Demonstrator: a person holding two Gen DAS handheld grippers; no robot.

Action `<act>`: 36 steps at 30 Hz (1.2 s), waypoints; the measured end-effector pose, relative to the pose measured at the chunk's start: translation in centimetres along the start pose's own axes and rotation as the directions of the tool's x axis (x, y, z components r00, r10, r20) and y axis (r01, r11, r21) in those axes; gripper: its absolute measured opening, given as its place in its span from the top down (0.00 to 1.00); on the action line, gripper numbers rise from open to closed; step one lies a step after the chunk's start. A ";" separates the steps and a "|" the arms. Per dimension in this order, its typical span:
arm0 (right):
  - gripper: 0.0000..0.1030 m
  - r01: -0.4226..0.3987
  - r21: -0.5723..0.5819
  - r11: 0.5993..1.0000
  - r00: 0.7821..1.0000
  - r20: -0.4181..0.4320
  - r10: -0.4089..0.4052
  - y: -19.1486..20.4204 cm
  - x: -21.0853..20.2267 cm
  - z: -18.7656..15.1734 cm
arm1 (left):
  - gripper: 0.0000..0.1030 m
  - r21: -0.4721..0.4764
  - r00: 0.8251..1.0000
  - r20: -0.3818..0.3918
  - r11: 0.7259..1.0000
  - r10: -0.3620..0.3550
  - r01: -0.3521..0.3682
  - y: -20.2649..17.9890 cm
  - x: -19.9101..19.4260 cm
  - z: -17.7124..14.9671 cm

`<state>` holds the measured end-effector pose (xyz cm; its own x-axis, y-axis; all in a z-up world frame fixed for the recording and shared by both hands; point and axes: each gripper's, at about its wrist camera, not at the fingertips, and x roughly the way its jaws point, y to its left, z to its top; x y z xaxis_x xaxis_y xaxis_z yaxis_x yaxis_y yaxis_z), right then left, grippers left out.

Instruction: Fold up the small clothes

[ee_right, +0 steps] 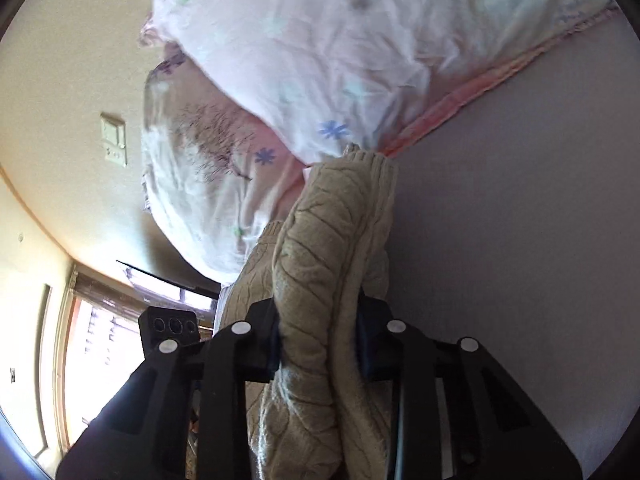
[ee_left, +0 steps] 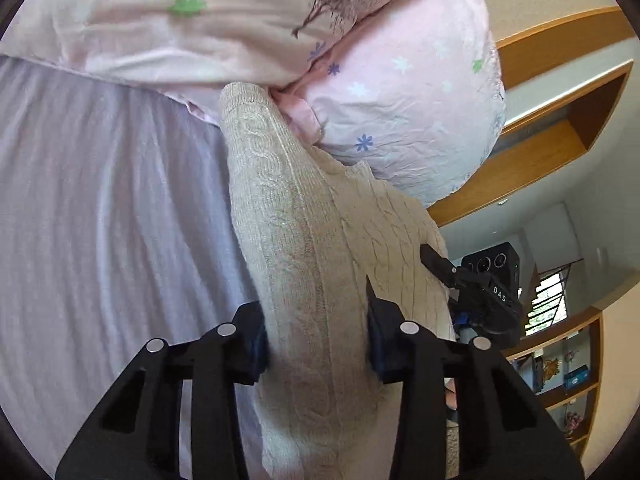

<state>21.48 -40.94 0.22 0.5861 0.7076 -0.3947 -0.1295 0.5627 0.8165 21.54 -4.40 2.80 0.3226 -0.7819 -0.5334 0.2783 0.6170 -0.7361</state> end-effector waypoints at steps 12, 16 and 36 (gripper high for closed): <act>0.59 0.172 -0.226 0.959 0.985 0.069 -0.161 7.5 4.6 -3.8 | 0.33 0.022 0.908 0.240 0.933 0.343 -0.358 5.3 -13.1 -2.7; 0.85 0.234 -0.263 0.936 0.967 -0.040 -0.253 8.3 6.0 -5.2 | 0.28 0.065 0.881 0.299 0.913 0.367 -0.402 3.1 -14.5 -4.5; 0.02 0.605 -0.366 0.708 0.796 0.243 -0.555 10.6 1.0 -16.7 | 0.01 0.218 0.736 0.142 0.704 0.662 -0.676 -0.3 -7.6 -12.2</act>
<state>7.35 -27.16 1.42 0.7324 0.1475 -0.6647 -0.0299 0.9823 0.1849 7.91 0.30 2.00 0.5504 -0.1540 -0.8206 0.1749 0.9823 -0.0670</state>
